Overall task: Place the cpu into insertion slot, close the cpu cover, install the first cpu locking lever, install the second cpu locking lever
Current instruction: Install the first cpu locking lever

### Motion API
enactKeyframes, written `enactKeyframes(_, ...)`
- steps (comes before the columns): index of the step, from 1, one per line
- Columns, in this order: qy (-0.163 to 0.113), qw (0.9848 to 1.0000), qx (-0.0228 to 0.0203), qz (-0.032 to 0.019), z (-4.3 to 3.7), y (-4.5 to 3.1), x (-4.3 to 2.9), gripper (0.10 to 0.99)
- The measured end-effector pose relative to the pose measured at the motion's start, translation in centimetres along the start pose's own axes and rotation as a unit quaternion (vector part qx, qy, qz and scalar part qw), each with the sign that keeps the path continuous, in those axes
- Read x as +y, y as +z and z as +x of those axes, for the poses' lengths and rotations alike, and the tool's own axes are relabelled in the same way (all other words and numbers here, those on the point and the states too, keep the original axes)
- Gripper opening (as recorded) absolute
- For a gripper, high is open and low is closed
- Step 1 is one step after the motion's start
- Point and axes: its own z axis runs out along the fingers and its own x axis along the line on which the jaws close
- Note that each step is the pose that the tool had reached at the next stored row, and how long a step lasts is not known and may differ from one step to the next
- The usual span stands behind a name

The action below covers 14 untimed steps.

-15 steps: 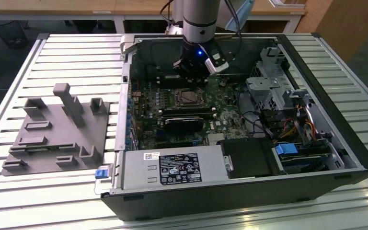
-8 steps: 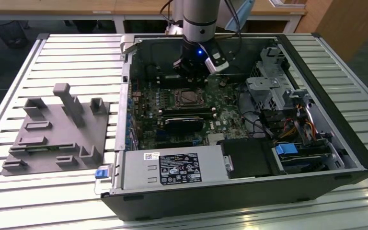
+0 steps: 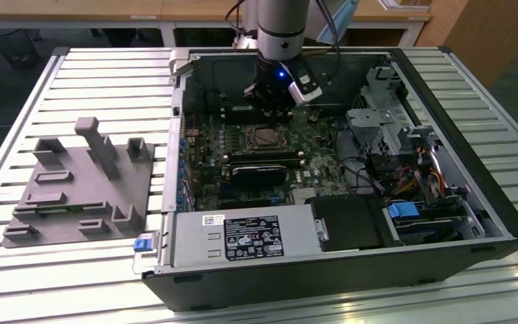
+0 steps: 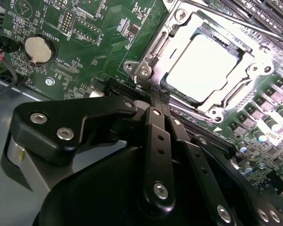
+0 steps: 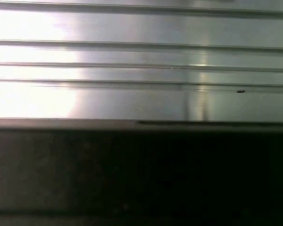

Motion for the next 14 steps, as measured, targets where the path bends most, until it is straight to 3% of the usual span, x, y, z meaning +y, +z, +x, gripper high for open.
enactKeyframes(7,0.0,1.0,0.0004,0.0035,0.02,0.32,-0.02,0.106)
enactKeyframes(14,0.0,1.0,-0.0001,0.0035,-0.03,-0.24,0.05,0.106)
